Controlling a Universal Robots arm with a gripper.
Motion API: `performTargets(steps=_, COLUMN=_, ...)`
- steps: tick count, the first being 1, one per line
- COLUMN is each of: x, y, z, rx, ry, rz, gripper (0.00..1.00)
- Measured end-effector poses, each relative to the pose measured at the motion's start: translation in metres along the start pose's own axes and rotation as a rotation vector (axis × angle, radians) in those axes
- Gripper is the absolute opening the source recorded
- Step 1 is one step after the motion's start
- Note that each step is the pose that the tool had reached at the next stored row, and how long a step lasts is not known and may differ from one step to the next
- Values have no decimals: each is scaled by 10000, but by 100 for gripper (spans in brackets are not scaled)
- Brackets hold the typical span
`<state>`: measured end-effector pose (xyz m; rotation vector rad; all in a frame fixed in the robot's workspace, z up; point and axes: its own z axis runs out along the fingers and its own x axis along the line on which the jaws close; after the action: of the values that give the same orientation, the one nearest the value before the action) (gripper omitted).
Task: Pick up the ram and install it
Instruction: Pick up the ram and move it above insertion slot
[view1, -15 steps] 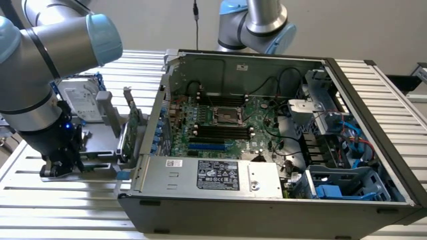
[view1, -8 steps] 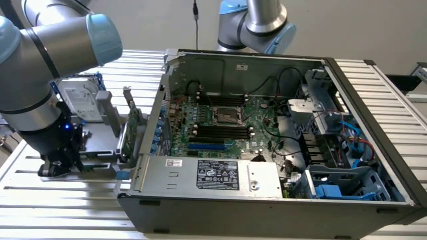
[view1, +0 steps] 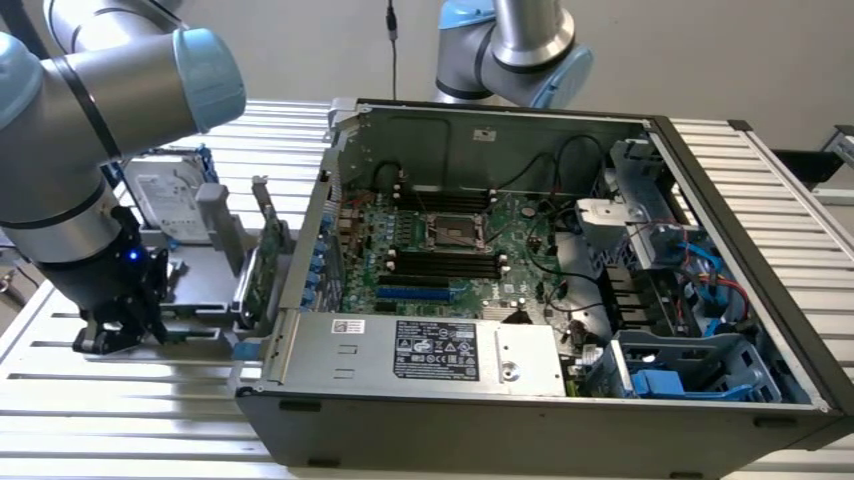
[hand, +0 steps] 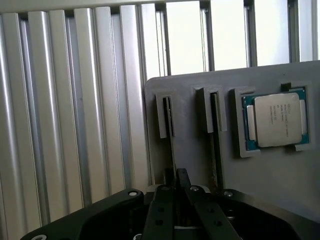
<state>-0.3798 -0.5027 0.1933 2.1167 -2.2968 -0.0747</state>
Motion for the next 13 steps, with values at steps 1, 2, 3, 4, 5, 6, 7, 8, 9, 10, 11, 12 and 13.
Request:
performTargets(steps=1, x=0, y=0, z=0, rx=-1, ry=0, rz=1, gripper=14)
performTargets(steps=2, x=0, y=0, z=-2, rx=-2, ry=-1, rz=2, gripper=14)
performTargets(steps=3, x=0, y=0, z=-5, rx=-3, ry=0, rz=2, gripper=14)
performTargets(steps=4, x=0, y=0, z=-7, rx=-4, ry=1, rz=2, gripper=14)
performTargets(steps=5, x=0, y=0, z=-9, rx=-3, ry=0, rz=2, gripper=14)
performTargets(steps=6, x=0, y=1, z=-12, rx=-4, ry=0, rz=2, gripper=14)
performTargets(steps=7, x=0, y=1, z=-18, rx=-7, ry=3, rz=2, gripper=14)
performTargets(steps=8, x=0, y=1, z=-25, rx=-8, ry=3, rz=2, gripper=14)
performTargets(steps=9, x=0, y=2, z=-32, rx=-7, ry=2, rz=2, gripper=14)
performTargets(steps=10, x=-1, y=2, z=-41, rx=-8, ry=2, rz=2, gripper=14)
performTargets(steps=11, x=-1, y=3, z=-51, rx=-8, ry=2, rz=2, gripper=14)
performTargets(steps=12, x=-1, y=3, z=-64, rx=-9, ry=2, rz=2, gripper=14)
performTargets(steps=13, x=-1, y=4, z=-78, rx=-10, ry=1, rz=2, gripper=14)
